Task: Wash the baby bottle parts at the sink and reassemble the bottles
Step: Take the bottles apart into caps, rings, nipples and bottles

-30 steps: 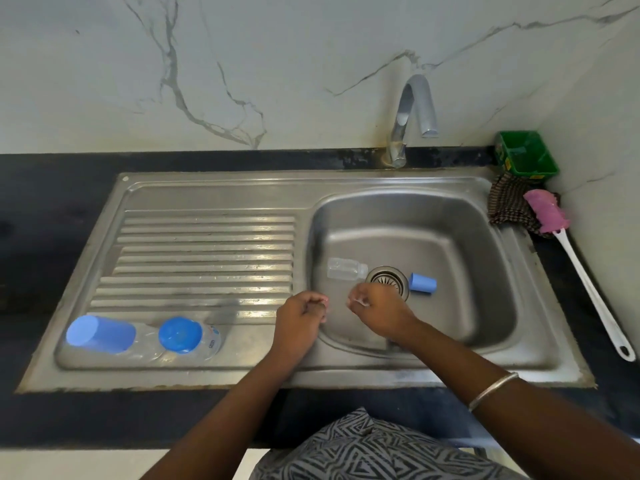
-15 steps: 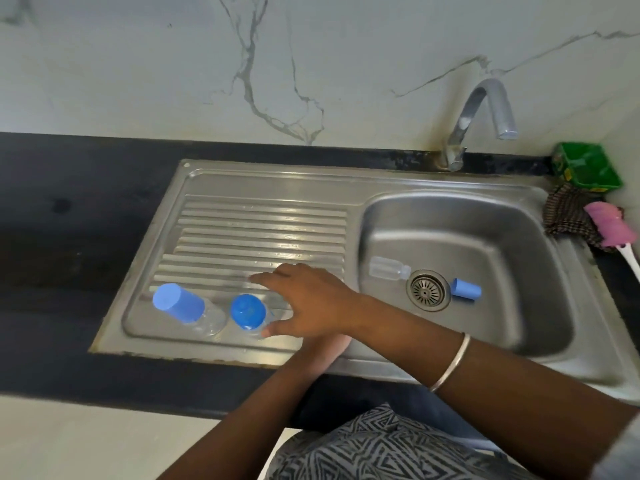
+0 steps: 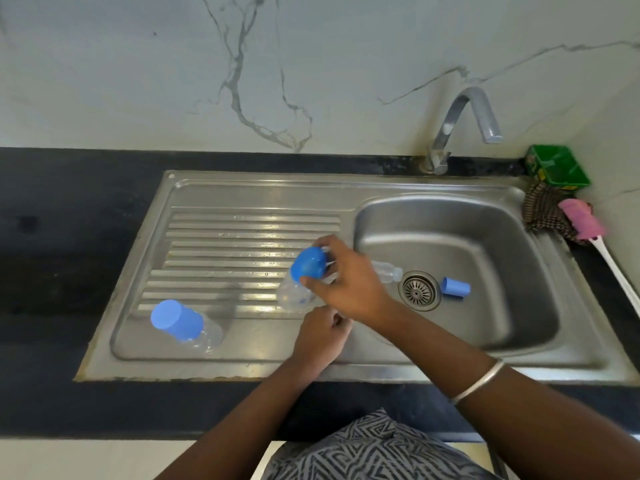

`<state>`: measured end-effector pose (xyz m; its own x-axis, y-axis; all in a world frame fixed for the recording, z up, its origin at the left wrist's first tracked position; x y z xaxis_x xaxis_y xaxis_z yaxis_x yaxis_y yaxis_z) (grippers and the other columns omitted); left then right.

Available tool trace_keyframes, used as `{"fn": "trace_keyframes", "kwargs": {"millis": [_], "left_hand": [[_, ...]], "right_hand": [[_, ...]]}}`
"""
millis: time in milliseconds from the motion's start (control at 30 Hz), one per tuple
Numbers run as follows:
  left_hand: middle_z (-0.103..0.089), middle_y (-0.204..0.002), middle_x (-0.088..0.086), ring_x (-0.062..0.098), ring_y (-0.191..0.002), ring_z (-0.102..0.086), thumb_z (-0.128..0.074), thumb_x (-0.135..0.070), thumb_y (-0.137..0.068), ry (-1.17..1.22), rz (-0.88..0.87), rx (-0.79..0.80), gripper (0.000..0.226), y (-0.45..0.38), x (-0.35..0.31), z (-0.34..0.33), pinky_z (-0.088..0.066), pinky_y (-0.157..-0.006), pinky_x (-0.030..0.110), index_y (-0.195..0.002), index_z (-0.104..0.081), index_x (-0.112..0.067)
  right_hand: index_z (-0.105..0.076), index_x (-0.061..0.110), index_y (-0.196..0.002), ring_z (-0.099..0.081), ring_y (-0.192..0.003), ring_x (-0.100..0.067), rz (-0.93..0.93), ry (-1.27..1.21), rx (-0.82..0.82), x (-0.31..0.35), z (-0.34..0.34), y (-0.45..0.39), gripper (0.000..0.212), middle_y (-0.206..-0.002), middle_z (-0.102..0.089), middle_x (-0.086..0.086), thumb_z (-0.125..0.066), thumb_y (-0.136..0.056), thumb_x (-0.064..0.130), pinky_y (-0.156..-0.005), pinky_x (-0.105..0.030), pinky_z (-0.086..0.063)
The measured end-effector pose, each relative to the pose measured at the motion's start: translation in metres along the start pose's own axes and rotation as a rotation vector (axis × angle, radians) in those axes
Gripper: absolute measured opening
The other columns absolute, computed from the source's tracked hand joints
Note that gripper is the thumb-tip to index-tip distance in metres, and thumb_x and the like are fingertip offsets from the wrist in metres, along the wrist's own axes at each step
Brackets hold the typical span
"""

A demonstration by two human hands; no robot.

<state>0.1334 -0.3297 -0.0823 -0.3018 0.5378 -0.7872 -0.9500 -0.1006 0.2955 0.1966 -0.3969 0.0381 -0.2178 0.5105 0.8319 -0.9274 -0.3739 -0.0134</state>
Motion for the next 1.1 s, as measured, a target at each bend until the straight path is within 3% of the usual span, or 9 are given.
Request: {"fn": "trace_keyframes", "kwargs": {"millis": [133,200,267,433,567,700,867,1000,1100], "left_hand": [[-0.065,-0.082,-0.014,0.001,-0.077,-0.062,-0.062,-0.017,-0.086,0.024,-0.041,0.012,0.017,-0.004,-0.009,-0.003,-0.047,-0.070,0.017,-0.083,-0.055,-0.032],[-0.064,-0.079,-0.008,0.007,-0.070,-0.060,-0.060,-0.016,-0.083,0.047,-0.011,-0.025,0.018,-0.007,-0.011,-0.004,-0.046,-0.065,0.024,-0.082,-0.049,-0.030],[-0.061,-0.080,-0.007,0.012,-0.070,-0.059,-0.060,-0.021,-0.077,0.086,-0.020,-0.061,0.017,-0.009,-0.017,-0.005,-0.044,-0.062,0.025,-0.081,-0.046,-0.030],[-0.051,-0.103,-0.021,-0.001,-0.097,-0.048,-0.068,-0.038,-0.067,-0.055,-0.304,-0.076,0.052,-0.009,-0.070,-0.020,-0.037,-0.083,0.011,-0.115,-0.048,-0.034],[-0.058,-0.118,-0.010,0.012,-0.100,-0.058,-0.070,-0.055,-0.071,-0.390,-0.496,-0.019,0.067,-0.010,-0.107,-0.051,-0.048,-0.091,0.033,-0.129,-0.048,-0.028],[-0.062,-0.122,-0.005,0.019,-0.109,-0.060,-0.056,-0.070,-0.080,-0.606,-0.531,0.001,0.073,-0.014,-0.122,-0.076,-0.045,-0.093,0.037,-0.137,-0.050,-0.026],[-0.059,-0.123,-0.006,0.018,-0.111,-0.058,-0.033,-0.077,-0.084,-0.761,-0.493,0.169,0.077,-0.017,-0.123,-0.106,-0.046,-0.093,0.041,-0.143,-0.042,-0.028],[-0.066,-0.107,-0.003,0.016,-0.092,-0.063,-0.042,-0.075,-0.087,-0.633,-0.421,0.257,0.067,-0.020,-0.128,-0.119,-0.052,-0.080,0.038,-0.125,-0.055,-0.021],[-0.070,-0.090,0.000,0.015,-0.079,-0.066,-0.054,-0.074,-0.079,-0.410,-0.269,0.402,0.066,-0.024,-0.126,-0.123,-0.054,-0.077,0.043,-0.111,-0.062,-0.018]], "right_hand": [[-0.058,0.045,-0.126,-0.064,-0.075,0.005,-0.131,-0.102,-0.278,-0.050,0.066,0.020,0.051,-0.094,-0.063,0.024,-0.078,-0.083,0.028,-0.067,-0.006,-0.049],[-0.061,0.043,-0.113,-0.063,-0.069,-0.001,-0.221,-0.080,-0.362,-0.078,0.088,0.035,0.038,-0.087,-0.065,0.022,-0.078,-0.082,0.029,-0.064,-0.010,-0.047],[-0.059,0.038,-0.105,-0.064,-0.066,-0.009,-0.316,-0.077,-0.383,-0.106,0.098,0.048,0.031,-0.082,-0.066,0.014,-0.077,-0.082,0.031,-0.067,-0.027,-0.054],[-0.059,0.022,-0.096,-0.067,-0.060,-0.027,-0.495,-0.190,-0.325,-0.153,0.100,0.073,0.028,-0.085,-0.067,-0.007,-0.081,-0.081,0.034,-0.063,-0.045,-0.060],[-0.060,0.013,-0.095,-0.063,-0.049,-0.022,-0.620,-0.433,-0.269,-0.172,0.095,0.081,0.032,-0.071,-0.066,-0.012,-0.077,-0.084,0.037,-0.048,-0.036,-0.055],[-0.058,0.004,-0.102,-0.059,-0.045,-0.021,-0.732,-0.495,-0.166,-0.188,0.098,0.085,0.035,-0.069,-0.064,-0.011,-0.071,-0.089,0.033,-0.042,-0.028,-0.045],[-0.066,0.012,-0.094,-0.058,-0.042,-0.019,-0.834,-0.349,-0.021,-0.213,0.108,0.092,0.028,-0.064,-0.062,-0.008,-0.062,-0.087,0.039,-0.043,-0.028,-0.047],[-0.064,0.012,-0.080,-0.064,-0.077,-0.025,-0.721,-0.052,-0.029,-0.223,0.121,0.087,0.054,-0.077,-0.066,-0.007,-0.054,-0.087,0.064,-0.072,-0.037,-0.050],[-0.063,0.010,-0.080,-0.063,-0.080,-0.024,-0.688,-0.055,-0.014,-0.227,0.125,0.087,0.060,-0.076,-0.064,-0.005,-0.055,-0.085,0.069,-0.074,-0.037,-0.048]]}}
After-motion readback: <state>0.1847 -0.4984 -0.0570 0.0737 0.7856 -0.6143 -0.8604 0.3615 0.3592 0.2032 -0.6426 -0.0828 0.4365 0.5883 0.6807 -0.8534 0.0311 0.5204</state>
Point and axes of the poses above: each hand's wrist, its own y-axis away from the middle knuckle, its own z-axis out of the back of the hand, x = y × z, the point moved 8 cm from there along -y, towards the middle knuckle
